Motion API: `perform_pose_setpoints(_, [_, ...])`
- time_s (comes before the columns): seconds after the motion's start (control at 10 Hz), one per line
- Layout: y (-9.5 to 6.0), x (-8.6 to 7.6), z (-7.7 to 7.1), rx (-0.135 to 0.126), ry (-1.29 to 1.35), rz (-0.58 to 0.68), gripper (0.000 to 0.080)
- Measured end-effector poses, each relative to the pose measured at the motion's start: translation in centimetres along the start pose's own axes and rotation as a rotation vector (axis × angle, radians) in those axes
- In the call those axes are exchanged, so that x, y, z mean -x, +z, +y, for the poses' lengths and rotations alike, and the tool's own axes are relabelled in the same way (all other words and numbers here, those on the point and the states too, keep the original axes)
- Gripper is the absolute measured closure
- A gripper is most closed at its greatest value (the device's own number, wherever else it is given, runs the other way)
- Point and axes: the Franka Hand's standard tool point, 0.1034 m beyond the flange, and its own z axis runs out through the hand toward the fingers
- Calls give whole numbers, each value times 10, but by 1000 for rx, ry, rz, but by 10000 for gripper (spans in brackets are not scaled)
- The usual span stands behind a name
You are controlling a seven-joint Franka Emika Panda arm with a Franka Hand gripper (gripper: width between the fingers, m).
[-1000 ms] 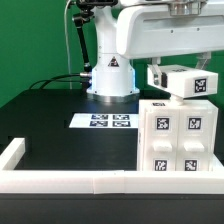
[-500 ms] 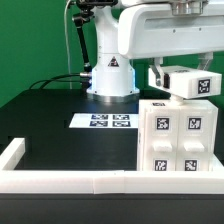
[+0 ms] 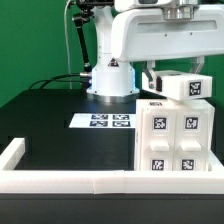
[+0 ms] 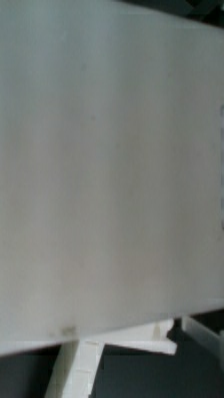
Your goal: Assemble cabinet
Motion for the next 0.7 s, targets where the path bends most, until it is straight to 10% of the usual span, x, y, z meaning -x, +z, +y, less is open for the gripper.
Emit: perform_pose_setpoints(0.7, [2, -3, 1, 9, 1, 40, 256])
